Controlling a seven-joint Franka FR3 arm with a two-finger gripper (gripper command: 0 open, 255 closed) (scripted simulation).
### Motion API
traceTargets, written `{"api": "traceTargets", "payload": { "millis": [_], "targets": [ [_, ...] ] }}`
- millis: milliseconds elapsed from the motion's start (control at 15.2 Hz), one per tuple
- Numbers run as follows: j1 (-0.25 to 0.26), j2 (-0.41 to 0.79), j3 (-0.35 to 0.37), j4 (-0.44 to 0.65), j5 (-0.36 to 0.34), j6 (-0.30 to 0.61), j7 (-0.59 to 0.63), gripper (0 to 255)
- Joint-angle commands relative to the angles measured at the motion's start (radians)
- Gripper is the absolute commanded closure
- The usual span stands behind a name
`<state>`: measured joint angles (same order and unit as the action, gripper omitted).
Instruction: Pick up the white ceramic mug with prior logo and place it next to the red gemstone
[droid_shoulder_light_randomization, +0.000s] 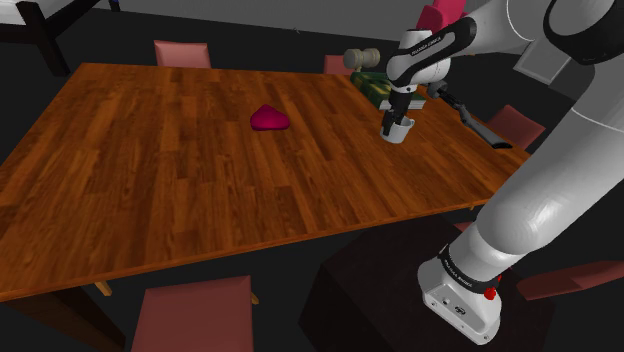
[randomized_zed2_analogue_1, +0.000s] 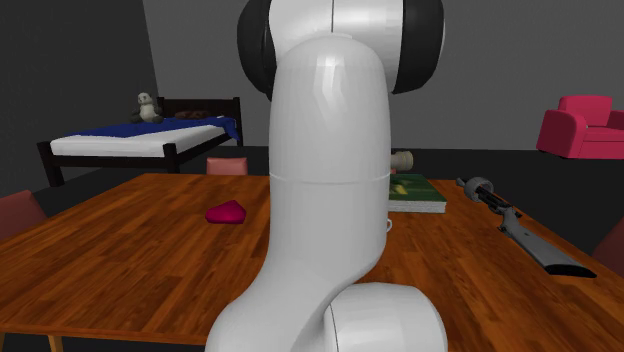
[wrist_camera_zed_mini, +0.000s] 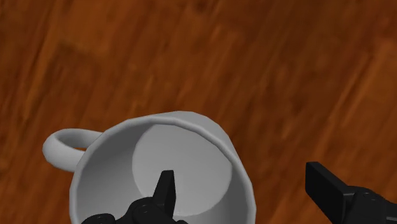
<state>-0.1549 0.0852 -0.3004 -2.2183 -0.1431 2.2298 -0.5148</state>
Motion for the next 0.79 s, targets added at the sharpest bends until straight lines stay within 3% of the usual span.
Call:
{"api": "traceTargets", "payload": {
  "millis": [0, 132, 198, 726],
  "targets": [
    [0.000, 0.000, 0.000, 0.000, 0.000, 0.001, 0.000, 0],
    [0.000, 0.000, 0.000, 0.000, 0.000, 0.000, 0.000, 0],
    [0.000, 0.000, 0.000, 0.000, 0.000, 0.000, 0.000, 255],
    [0.000, 0.000, 0.000, 0.000, 0.000, 0.000, 0.000, 255]
  ]
}}
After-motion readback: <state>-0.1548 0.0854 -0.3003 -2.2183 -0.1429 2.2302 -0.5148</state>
